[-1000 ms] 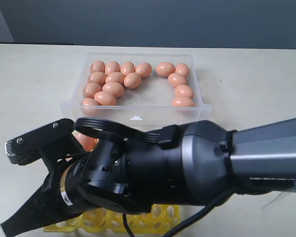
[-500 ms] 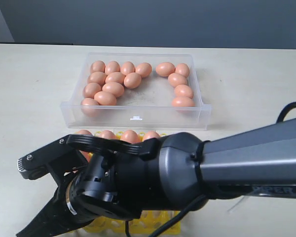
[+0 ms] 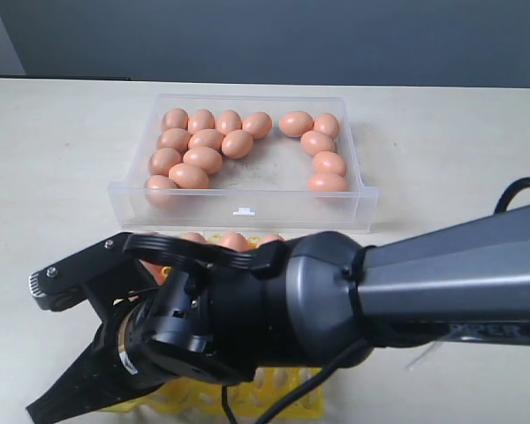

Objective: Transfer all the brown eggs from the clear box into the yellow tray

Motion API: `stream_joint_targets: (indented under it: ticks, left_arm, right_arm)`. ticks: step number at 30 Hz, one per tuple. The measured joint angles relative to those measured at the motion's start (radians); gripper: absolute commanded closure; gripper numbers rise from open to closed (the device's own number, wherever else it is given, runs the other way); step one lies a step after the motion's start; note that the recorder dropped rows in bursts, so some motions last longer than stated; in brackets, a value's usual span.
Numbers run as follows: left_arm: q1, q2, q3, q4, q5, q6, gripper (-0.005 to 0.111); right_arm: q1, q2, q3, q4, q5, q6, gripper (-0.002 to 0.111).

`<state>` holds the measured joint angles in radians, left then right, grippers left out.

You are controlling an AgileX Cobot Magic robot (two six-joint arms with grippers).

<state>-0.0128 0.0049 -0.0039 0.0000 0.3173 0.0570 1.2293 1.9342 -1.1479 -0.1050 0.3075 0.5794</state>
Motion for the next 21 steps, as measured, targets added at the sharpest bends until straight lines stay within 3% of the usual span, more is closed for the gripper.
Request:
stream_joint_targets:
  ticks: [7, 21]
  left_arm:
    - [0.0, 0.0, 0.0, 0.0, 0.0, 0.0, 0.106]
    - [0.0, 0.0, 0.0, 0.0, 0.0, 0.0, 0.106]
  right_arm:
    - [-0.05, 0.003, 0.0, -0.011, -0.012, 0.002, 0.108]
    - [-0.049, -0.046, 0.0, -0.035, -0.044, 0.002, 0.108]
